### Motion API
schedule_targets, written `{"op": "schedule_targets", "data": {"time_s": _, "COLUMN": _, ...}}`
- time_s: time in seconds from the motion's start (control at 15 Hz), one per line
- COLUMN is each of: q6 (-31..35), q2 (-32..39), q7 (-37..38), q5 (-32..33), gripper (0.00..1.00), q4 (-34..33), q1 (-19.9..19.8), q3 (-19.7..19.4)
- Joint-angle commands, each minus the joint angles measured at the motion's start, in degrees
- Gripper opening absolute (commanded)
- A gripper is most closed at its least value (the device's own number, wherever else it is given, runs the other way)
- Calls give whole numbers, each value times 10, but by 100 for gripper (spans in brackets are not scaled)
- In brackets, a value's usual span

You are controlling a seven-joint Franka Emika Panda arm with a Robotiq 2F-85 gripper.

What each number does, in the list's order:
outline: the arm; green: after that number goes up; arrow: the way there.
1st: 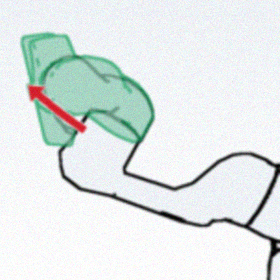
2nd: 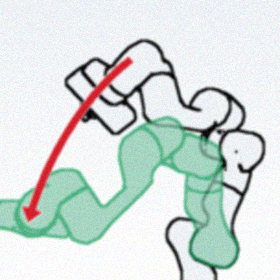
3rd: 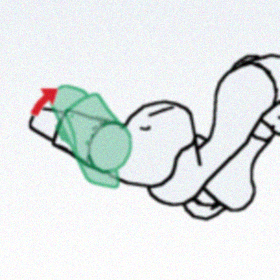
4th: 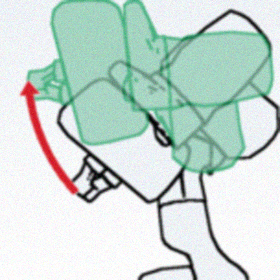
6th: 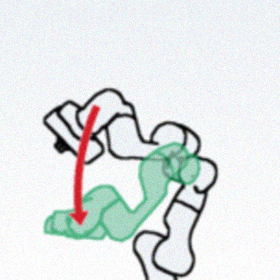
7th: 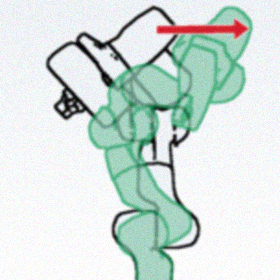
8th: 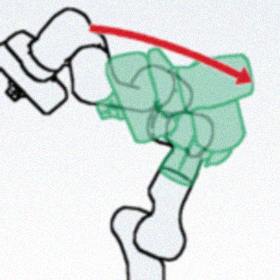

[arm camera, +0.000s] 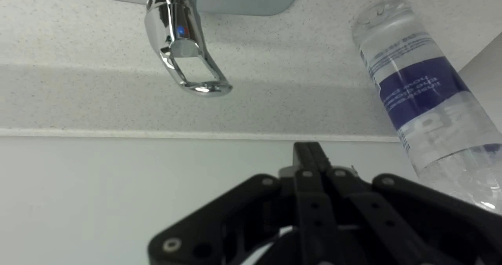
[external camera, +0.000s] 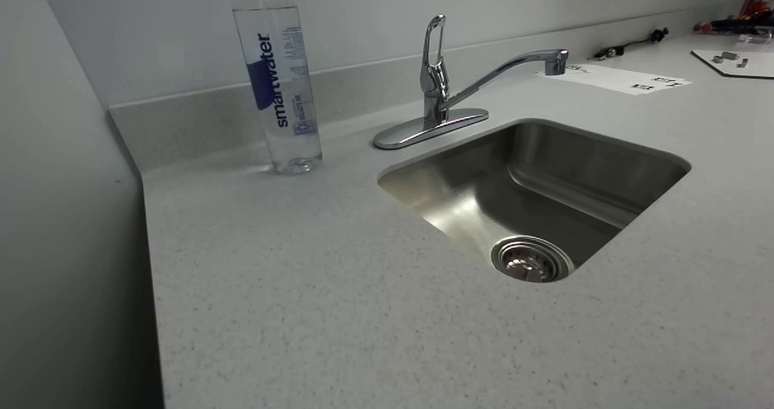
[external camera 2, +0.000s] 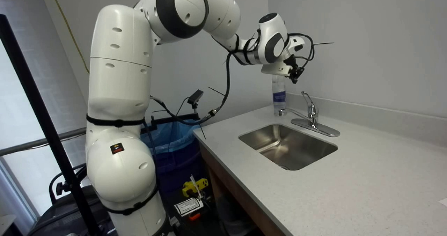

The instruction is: Push the faucet to the center of the sink, push the faucet handle upwards

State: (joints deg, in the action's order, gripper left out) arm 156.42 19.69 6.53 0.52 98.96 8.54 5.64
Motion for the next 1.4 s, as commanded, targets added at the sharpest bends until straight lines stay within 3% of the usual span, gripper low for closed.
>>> {"op": "schedule_targets", "data": {"time_s": 0.0, "q6": -31, "q2": -66, "q7": 3, "q5": -2, "gripper": 0, "q4": 62, "q1": -3, "q3": -7}}
{"op": "schedule_targets", "data": {"time_s": 0.6, "q6": -76, "q2": -189, "q7": -37, "q5": -39, "gripper": 0, "q4": 175, "q1": -38, "q3": -9}}
{"op": "schedule_targets", "data": {"time_s": 1.13, "q6": -150, "q2": -270, "q7": -105, "q5": -97, "gripper": 0, "q4": 211, "q1": -43, "q3": -26}}
{"op": "schedule_targets", "data": {"time_s": 1.2, "q6": -156, "q2": -275, "q7": -107, "q5": -98, "gripper": 11, "q4": 213, "q1": -43, "q3": -28}}
{"op": "schedule_targets", "data": {"time_s": 1.27, "q6": -160, "q2": -280, "q7": -109, "q5": -99, "gripper": 27, "q4": 215, "q1": -43, "q3": -30}}
{"op": "schedule_targets", "data": {"time_s": 1.33, "q6": -162, "q2": -284, "q7": -111, "q5": -102, "gripper": 32, "q4": 218, "q1": -42, "q3": -32}}
